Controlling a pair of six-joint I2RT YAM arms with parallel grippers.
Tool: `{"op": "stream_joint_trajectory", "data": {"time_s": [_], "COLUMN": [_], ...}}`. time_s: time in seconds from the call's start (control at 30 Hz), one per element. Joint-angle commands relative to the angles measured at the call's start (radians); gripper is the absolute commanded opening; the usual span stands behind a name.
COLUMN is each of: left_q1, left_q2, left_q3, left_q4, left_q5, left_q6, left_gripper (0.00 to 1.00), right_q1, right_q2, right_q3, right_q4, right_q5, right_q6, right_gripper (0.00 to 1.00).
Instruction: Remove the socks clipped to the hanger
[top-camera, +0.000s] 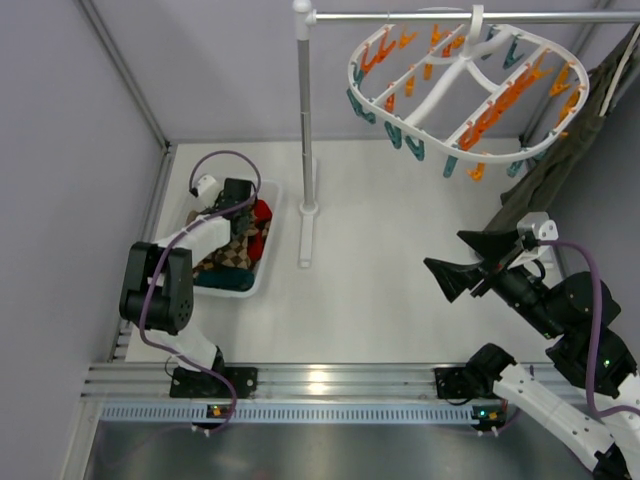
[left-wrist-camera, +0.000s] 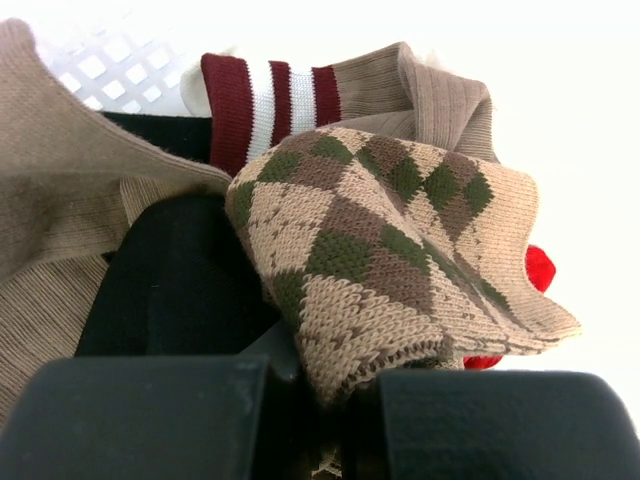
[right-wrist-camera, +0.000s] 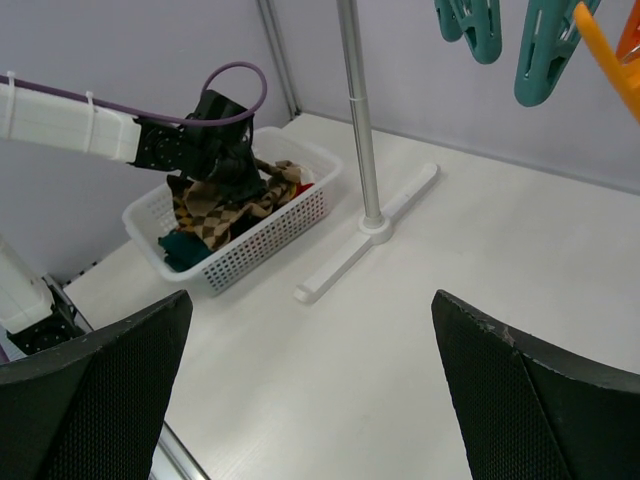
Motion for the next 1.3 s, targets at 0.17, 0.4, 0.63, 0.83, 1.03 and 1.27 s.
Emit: {"op": "stream_joint_trajectory", "data": {"time_s": [0.17,0.4,0.63,0.83,1.03,1.27], "left_q1": [0.042,0.056,0.096,0.096,0.097,0.096], "left_q2": [0.071,0.151,0.240,0.221,0.278,0.243], "left_q3": [0.030,0.042,0.094,0.067,0.116,0.088], "left_q4": [-0.029,-0.009,-0.005,-0.005,-0.005,-0.006], "left_q5": [0.034,0.068,0.116,0.114,0.139,0.110], "left_q6": [-0.109,-0.178,-0.267,-0.397,-0.471,-0.456], "left_gripper": [0.00,0.00,0.00,0.00,0.00,0.21], "right_q1": [-0.010,-0.010,-0.010,-0.010,-0.010,-0.009], "right_q2": [-0.004,0.006,0.012,0.016,0.012,-0.004], "right_q3": [0.000,-0.011,-0.005,-0.012,-0.023,-0.034], "right_q4": [-0.013,-0.024,-0.032,-0.032,-0.033,-0.056], "right_q5": [0.011,0.019,0.022,0.027,0.022,0.031], "right_q6": [-0.008,-0.020,-0.020,-0.021,-0.015,-0.020], "right_gripper": [0.99,1.00,0.99,0.99,0.99,0.99]}}
